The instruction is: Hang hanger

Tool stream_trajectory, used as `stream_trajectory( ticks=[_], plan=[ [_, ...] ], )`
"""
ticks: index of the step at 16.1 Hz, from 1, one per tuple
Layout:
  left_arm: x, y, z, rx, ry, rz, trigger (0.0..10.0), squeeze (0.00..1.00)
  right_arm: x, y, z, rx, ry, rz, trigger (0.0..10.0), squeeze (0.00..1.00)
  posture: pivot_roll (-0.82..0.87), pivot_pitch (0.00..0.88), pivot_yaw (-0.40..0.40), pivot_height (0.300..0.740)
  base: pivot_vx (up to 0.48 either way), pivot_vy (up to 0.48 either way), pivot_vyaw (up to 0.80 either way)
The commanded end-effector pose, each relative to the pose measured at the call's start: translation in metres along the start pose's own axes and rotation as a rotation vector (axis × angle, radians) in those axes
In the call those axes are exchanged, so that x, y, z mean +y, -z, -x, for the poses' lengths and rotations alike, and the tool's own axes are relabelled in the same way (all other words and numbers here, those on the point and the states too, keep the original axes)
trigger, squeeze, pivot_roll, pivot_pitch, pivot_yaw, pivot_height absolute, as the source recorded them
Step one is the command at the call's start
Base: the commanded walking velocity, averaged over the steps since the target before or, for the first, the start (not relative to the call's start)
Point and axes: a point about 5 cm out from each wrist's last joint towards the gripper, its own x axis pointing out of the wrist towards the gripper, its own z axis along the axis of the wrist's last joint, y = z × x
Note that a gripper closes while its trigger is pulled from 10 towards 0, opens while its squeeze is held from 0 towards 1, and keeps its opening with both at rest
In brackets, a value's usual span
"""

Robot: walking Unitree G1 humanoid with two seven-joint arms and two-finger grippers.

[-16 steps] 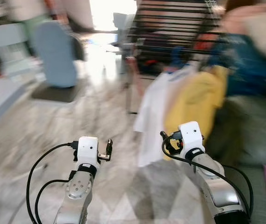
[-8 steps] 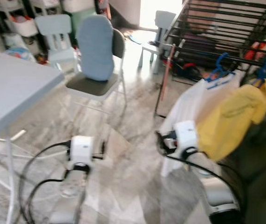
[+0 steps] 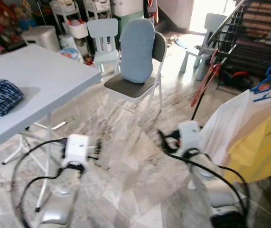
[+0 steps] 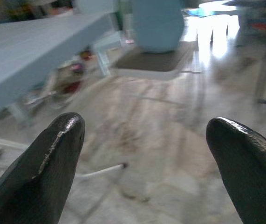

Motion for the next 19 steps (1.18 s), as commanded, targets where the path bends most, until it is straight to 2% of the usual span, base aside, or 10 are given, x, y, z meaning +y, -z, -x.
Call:
stream_trajectory(
  ticks=[1,4,7,13,19],
  plan=[
    [0.01,-0.001,0.001,-0.001,-0.023,-0.021,10.0,0.0,0.006,-0.003,-0.003,-0.019,-0.006,-0.019,10.0,0.0,-0.07,0.0,0.054,0.74,0.0,0.0,0.0],
    [0.004,0.005,0.007,0.021,-0.048,0.02,10.0,0.0,0.011,-0.002,-0.002,-0.019,-0.045,0.006,10.0,0.0,-0.07,0.0,0.034,0.74,0.0,0.0,0.53],
    [-0.006,0.007,0.007,0.025,-0.05,0.041,10.0,0.0,0.006,-0.003,-0.007,-0.013,-0.041,0.016,10.0,0.0,-0.07,0.0,0.021,0.74,0.0,0.167,0.8],
    [-0.004,0.005,0.006,0.016,-0.056,0.042,10.0,0.0,0.008,-0.005,-0.009,-0.02,-0.049,0.021,10.0,0.0,-0.07,0.0,0.021,0.74,0.0,0.266,0.8],
    [-0.009,0.003,0.004,0.014,-0.045,0.051,10.0,0.0,0.005,-0.003,-0.006,-0.014,-0.044,0.014,10.0,0.0,-0.08,0.0,0.022,0.74,0.0,0.395,0.0]
  ],
)
